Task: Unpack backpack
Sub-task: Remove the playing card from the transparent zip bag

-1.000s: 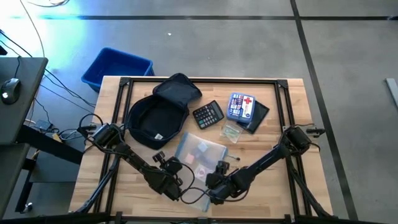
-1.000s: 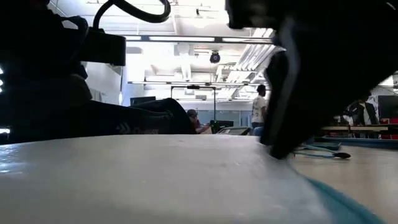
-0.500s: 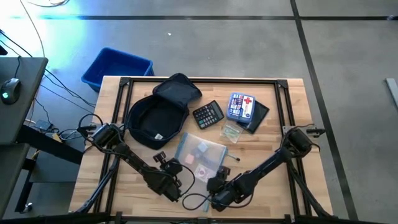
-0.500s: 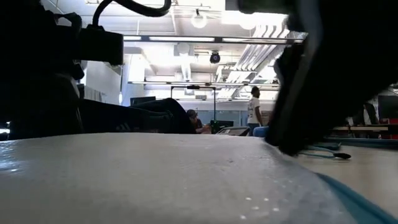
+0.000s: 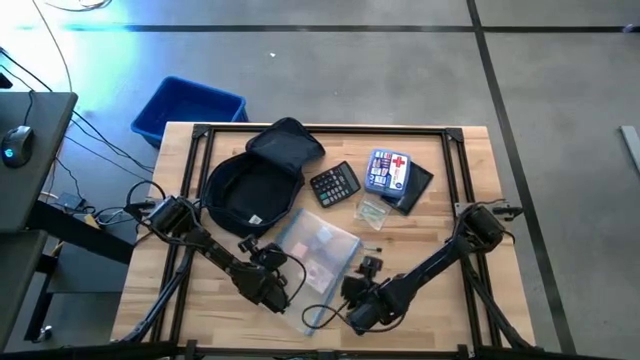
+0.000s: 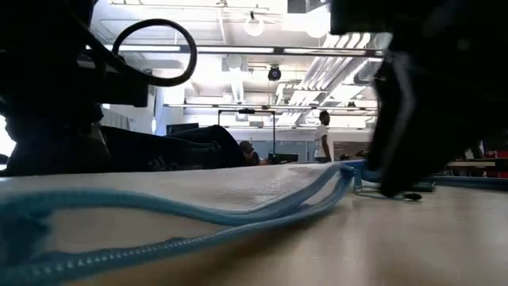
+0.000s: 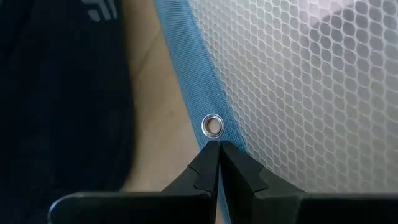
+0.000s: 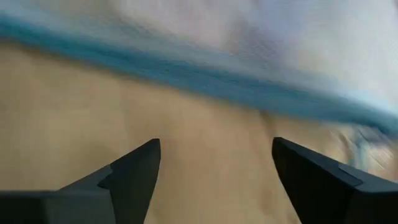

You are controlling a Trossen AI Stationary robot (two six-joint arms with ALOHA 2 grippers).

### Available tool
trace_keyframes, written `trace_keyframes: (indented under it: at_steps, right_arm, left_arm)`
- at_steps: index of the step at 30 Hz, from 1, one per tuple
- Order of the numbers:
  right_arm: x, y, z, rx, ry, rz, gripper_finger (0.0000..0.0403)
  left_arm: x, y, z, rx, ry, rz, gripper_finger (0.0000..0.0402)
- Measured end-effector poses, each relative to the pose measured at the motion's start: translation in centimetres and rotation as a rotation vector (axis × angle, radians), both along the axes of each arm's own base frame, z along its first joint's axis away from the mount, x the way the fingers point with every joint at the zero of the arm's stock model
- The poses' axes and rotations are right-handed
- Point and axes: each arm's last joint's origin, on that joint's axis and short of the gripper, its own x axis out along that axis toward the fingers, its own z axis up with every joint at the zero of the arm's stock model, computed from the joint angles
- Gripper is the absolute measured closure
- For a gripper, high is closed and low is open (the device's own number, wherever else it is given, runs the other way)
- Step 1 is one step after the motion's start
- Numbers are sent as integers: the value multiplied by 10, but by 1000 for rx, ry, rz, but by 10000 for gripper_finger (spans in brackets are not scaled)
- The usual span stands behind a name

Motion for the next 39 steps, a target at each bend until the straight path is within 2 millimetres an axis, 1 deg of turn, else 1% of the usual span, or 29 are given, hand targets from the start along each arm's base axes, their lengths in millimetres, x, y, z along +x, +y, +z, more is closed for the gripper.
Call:
trace_keyframes:
  at_steps: [2, 5, 7, 10, 15, 19, 22, 29, 35, 39]
  right_arm:
    - [-3, 1, -1, -20, -18, -10, 137]
    - [-2, 0, -11, 5, -36, 13, 163]
    - [0, -6, -22, 41, -48, 20, 182]
    - [1, -16, -27, 54, -71, -1, 219]
    - [0, -28, -24, -6, -96, -11, 283]
    - [2, -42, -25, -25, -98, -47, 316]
    - [4, -50, -30, -7, -93, -65, 336]
    - [6, -50, -30, 0, -119, -48, 377]
    - [4, -49, -22, -40, -167, -55, 393]
    - [6, -51, -23, -40, -172, -60, 399]
  left_arm:
    - [-1, -3, 1, -5, 1, 4, 402]
    - [-1, -5, 2, -11, -9, -2, 402]
    - [-1, -5, 2, -14, -15, 4, 402]
    - [-1, -5, 1, -18, -16, 6, 402]
    - [-1, -5, 1, -15, -23, 3, 402]
    - [0, -5, 1, -13, -30, 1, 402]
    - [0, -5, 1, -13, -30, 1, 402]
    - [0, -6, 0, -12, -21, -22, 402]
    - [0, -6, 0, -11, -21, -24, 401]
    - [0, -6, 0, -11, -24, -25, 402]
